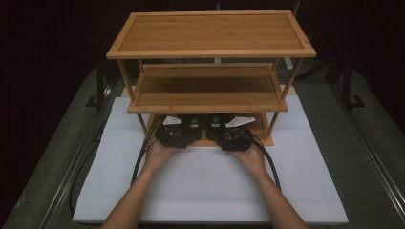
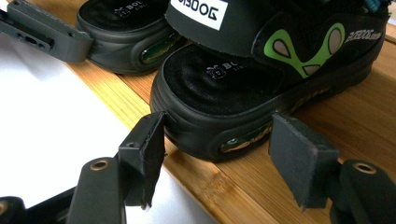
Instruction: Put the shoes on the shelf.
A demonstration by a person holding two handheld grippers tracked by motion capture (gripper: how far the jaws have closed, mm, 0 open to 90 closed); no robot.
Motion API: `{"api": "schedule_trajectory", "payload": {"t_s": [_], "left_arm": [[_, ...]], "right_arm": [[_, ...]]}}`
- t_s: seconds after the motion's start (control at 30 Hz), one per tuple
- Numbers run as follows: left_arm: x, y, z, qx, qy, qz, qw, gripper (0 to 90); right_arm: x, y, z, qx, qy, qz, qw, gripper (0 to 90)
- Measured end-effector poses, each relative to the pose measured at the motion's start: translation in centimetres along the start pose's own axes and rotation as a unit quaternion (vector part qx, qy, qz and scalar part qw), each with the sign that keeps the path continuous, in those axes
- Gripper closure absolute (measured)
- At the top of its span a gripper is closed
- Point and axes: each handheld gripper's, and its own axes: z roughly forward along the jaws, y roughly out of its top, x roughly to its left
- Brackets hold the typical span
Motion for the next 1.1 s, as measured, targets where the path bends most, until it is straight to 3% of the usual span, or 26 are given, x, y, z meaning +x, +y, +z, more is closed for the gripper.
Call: {"api": "schedule_trajectory", "payload": {"t_s": [0.13, 0.33, 0.4, 0.53, 0.57, 0.67, 0.87, 1.0, 1.1], "left_arm": [[-0.2, 0.1, -0.2, 0.007, 0.006, -0.001, 1.0000, 19.5], [-0.9, 0.4, -1.2, -0.001, -0.003, 0.000, 1.0000, 17.4], [-1.1, 0.3, -1.6, 0.003, -0.006, 0.007, 1.0000, 16.9], [-1.4, 0.0, -2.7, 0.015, -0.009, 0.012, 0.9998, 14.0], [-1.6, -0.1, -2.9, 0.013, -0.009, 0.005, 0.9999, 13.6], [-1.7, -0.4, -3.9, 0.012, -0.005, 0.017, 0.9998, 10.9], [-1.9, -1.4, -5.5, 0.024, -0.006, 0.010, 0.9996, 0.6], [-2.0, -2.4, -7.0, 0.020, -0.003, 0.011, 0.9997, 0.6], [-2.1, -3.4, -8.3, 0.019, 0.000, 0.012, 0.9997, 0.6]], "right_arm": [[0.0, -0.1, 0.0, -0.002, 0.001, 0.001, 1.0000, 35.6], [0.0, -0.1, -0.8, -0.005, 0.010, -0.007, 0.9999, 30.7], [0.3, 0.0, -1.3, -0.009, 0.022, 0.020, 0.9995, 29.4], [0.0, -0.5, -2.3, -0.011, 0.027, 0.027, 0.9992, 26.5], [0.0, -0.7, -2.6, -0.010, 0.027, 0.030, 0.9991, 25.7], [-0.4, -1.2, -3.6, -0.015, 0.026, 0.036, 0.9989, 19.6], [-1.1, -2.4, -5.3, -0.013, 0.031, 0.050, 0.9982, 12.6], [-1.4, -3.2, -6.8, -0.016, 0.037, 0.058, 0.9975, 8.3], [-1.4, -3.8, -7.7, -0.009, 0.023, 0.060, 0.9979, 1.6]]}}
